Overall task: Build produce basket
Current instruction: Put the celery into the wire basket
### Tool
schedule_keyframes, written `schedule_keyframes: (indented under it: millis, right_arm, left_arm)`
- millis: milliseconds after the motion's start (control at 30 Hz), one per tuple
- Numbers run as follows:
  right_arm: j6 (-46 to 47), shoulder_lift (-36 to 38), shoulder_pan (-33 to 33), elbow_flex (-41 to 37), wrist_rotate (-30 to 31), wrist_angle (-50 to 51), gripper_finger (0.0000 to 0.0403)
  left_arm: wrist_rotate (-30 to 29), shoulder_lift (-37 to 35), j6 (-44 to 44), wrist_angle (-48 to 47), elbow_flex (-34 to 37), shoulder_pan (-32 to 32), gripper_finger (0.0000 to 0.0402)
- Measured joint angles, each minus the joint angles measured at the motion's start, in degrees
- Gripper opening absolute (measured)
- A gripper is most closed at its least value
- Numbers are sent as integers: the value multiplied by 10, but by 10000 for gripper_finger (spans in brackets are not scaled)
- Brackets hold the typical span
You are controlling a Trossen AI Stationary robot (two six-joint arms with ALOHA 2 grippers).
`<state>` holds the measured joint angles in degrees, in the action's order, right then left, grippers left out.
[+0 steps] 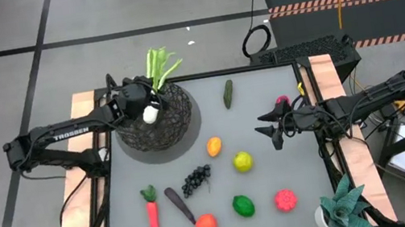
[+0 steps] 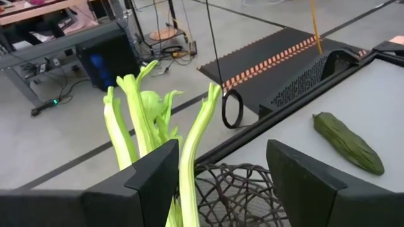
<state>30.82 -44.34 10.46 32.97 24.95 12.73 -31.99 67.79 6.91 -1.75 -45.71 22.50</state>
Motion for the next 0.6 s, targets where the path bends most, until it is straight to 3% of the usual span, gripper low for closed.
schedule_keyframes:
  millis: [200,467,600]
  right_arm:
    - [-1,0,0,0,1,0,210]
    - [14,-18,0,0,3,-8,210]
    - [15,-26,0,0,3,-10,210]
  left_arm:
    - [0,12,-3,4,0,9,256]
    - [2,62,21,22,0,42,350]
    - [-6,78,2,64,0,58,372]
